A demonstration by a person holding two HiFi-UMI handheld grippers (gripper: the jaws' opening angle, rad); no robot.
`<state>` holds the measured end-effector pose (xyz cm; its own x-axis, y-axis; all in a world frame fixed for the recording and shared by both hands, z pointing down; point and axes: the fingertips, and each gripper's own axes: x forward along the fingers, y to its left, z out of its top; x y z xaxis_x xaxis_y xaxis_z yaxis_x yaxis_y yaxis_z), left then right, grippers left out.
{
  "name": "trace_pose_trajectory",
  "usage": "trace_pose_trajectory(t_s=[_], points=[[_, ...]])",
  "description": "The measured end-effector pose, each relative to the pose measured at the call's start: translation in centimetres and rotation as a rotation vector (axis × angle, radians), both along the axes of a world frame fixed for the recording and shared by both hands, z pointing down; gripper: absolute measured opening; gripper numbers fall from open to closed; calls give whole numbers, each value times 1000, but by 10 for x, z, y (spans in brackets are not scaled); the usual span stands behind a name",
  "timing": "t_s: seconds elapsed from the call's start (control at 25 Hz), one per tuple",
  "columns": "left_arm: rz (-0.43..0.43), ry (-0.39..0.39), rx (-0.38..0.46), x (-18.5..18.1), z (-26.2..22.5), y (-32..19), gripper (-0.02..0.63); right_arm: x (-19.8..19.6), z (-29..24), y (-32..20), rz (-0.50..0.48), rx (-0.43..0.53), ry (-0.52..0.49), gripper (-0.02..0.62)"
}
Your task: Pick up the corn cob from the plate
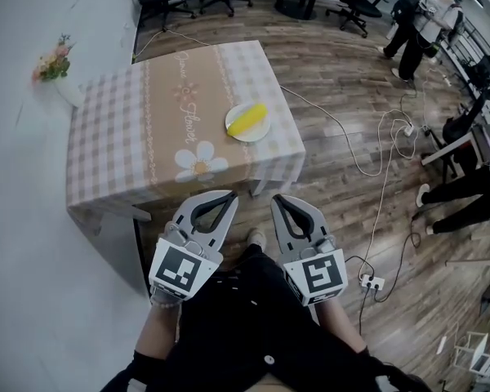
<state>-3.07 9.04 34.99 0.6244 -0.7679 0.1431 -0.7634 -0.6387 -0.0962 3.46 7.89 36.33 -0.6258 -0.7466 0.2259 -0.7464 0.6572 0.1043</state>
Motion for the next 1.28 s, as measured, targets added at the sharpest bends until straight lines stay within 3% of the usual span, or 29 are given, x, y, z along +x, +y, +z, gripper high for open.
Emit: trace_pose_trajectory(t_s=[0.6, 0.84, 1.28], points=[[-90, -21, -15, 15, -3, -89, 12, 19, -5, -102, -54, -18, -13, 42], [-135, -20, -18, 21, -5, -121, 12, 20, -3, -133, -129, -38, 1, 43], [-173, -31, -11, 41, -8, -163, 12, 38, -3, -182, -159, -16, -35, 43]])
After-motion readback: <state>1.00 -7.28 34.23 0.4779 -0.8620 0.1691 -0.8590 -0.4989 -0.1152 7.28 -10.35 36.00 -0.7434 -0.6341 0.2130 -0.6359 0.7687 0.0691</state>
